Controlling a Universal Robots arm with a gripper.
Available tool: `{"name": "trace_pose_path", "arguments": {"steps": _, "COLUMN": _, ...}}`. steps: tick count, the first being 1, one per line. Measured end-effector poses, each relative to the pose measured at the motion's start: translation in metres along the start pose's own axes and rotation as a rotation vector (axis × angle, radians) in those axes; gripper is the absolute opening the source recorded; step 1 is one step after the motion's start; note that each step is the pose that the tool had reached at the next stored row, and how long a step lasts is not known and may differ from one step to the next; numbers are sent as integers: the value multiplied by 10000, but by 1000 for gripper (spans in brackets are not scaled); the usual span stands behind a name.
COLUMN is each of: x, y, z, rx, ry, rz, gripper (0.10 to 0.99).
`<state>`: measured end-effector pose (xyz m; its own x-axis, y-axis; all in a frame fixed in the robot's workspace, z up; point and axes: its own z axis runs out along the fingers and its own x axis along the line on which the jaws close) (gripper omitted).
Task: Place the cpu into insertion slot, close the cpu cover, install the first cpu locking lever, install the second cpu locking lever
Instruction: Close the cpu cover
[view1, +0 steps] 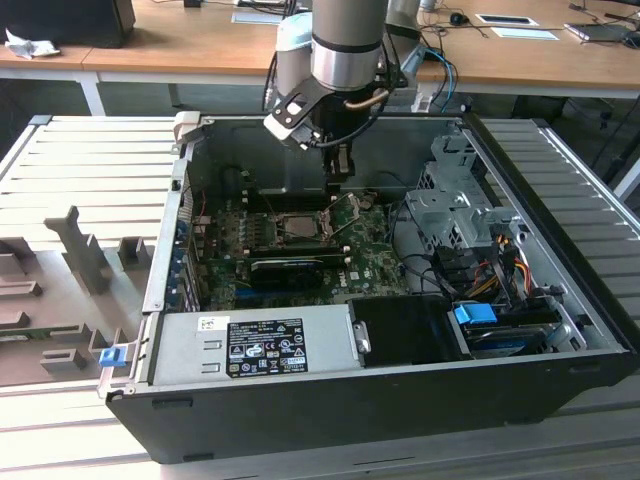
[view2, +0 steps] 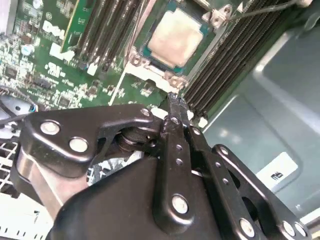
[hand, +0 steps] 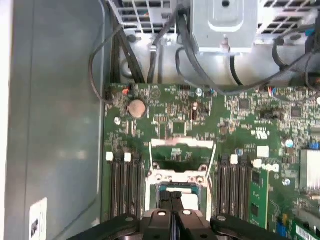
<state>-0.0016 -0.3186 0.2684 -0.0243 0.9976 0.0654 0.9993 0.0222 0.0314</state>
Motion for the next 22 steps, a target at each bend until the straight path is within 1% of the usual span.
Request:
{"name": "trace_pose_path", "arguments": {"steps": 1, "x": -6, "y": 124, "z": 28, "rx": 28, "ry": 1, "rz": -10, "gripper": 106}}
{"name": "trace_pose_path", "arguments": {"steps": 2, "x": -61, "y": 205, "z": 58, "rx": 29, "ry": -68, "rz": -12, "gripper": 106}}
{"name": "trace_pose_path", "arguments": {"steps": 4, "x": -65, "y": 239, "z": 64, "rx": 30, "ry": -71, "rz": -11, "gripper": 106}}
{"name": "trace_pose_path", "arguments": {"steps": 5, "x": -66, "y": 275, "z": 67, "rx": 30, "ry": -70, "rz": -11, "gripper": 106}}
{"name": "trace_pose_path", "arguments": {"steps": 6, "x": -67, "y": 332, "z": 70, "rx": 30, "ry": -69, "rz": -13, "gripper": 106}}
{"name": "trace_pose_path", "arguments": {"steps": 9, "x": -70, "y": 421, "z": 77, "rx": 30, "ry": -70, "rz": -12, "gripper": 106}}
{"name": "trace_pose_path", "arguments": {"steps": 11, "x": -71, "y": 453, "z": 79, "rx": 30, "ry": -77, "rz": -11, "gripper": 106}}
{"name": "trace_pose_path", "arguments": {"steps": 14, "x": -73, "y": 537, "z": 91, "rx": 30, "ry": -86, "rz": -12, "gripper": 106}}
{"name": "trace_pose_path", "arguments": {"steps": 16, "x": -75, "y": 577, "z": 98, "rx": 30, "ry": -88, "rz": -11, "gripper": 106}}
{"name": "trace_pose_path", "arguments": {"steps": 17, "x": -76, "y": 610, "z": 103, "rx": 30, "ry": -87, "rz": -12, "gripper": 106}}
{"name": "trace_pose_path", "arguments": {"steps": 19, "x": -77, "y": 654, "z": 112, "rx": 30, "ry": -87, "rz": -11, "gripper": 106}}
{"name": "trace_pose_path", "arguments": {"steps": 22, "x": -80, "y": 691, "z": 134, "rx": 31, "ry": -88, "rz": -13, "gripper": 106}}
